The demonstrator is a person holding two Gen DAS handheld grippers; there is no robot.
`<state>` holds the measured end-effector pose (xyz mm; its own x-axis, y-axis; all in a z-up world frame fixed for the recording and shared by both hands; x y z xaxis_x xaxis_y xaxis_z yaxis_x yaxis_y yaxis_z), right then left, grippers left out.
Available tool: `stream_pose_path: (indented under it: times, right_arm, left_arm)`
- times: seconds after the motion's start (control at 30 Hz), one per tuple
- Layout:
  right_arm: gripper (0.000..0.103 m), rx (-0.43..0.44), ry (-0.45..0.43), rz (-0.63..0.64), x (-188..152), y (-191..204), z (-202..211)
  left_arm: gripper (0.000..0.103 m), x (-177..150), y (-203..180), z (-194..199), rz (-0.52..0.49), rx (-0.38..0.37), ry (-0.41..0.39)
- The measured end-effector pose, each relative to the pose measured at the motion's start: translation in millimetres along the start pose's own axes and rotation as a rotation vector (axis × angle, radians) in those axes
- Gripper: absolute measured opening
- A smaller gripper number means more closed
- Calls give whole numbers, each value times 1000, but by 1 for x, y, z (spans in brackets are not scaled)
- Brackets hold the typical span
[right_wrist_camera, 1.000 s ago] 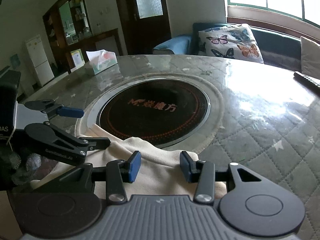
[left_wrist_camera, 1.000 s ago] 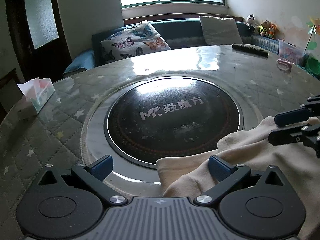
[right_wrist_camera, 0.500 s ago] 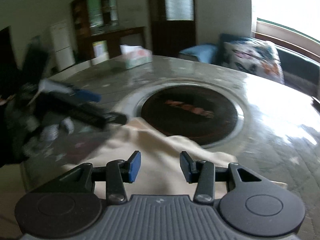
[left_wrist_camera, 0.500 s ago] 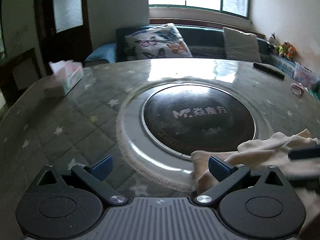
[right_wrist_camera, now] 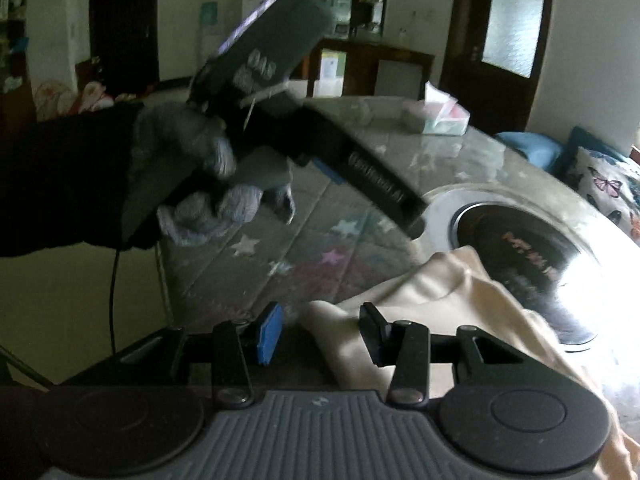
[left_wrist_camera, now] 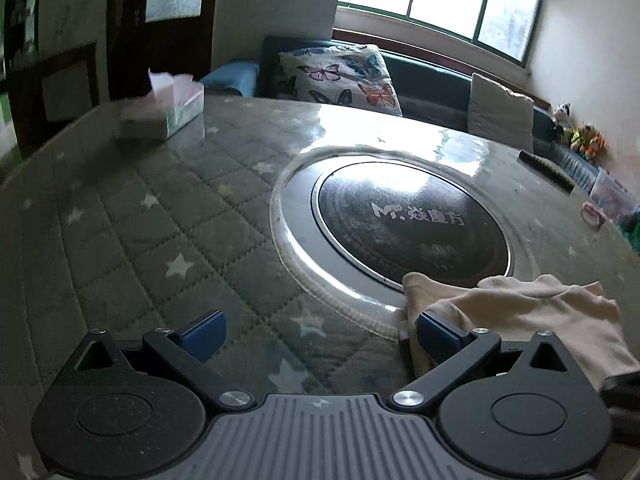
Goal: Fold clothes
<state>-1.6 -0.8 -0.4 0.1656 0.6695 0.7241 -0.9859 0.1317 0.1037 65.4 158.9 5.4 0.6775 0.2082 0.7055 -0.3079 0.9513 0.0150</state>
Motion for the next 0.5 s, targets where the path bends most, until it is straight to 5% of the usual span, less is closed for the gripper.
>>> stream_pose_path:
  times: [0.13,0.3,0.5]
  right_arm:
    - [39,-56,41,30,-3,5,-10]
    - [13,-106,22,13,-1,4,-3]
    - [11,-97,-62,-60,2,-2,20]
  left_arm:
    - [103,-4,1,2,41,-48,32]
    - [102,-9,-4,4,103,-123,85]
    - [101,-11,-14,1,175,-195,147]
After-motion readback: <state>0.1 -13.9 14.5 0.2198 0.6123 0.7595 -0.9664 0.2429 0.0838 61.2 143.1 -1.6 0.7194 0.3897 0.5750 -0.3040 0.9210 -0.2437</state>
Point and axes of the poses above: each gripper's, at about its wrist camera, not at the fingertips, and z roughly against the way its jaws point, y to its left, x to its top, the point moved 4 cm from there along -z, roughly the way its jaws point, and after that the axes turned 15 degrees about x, right-handed, at the moved point
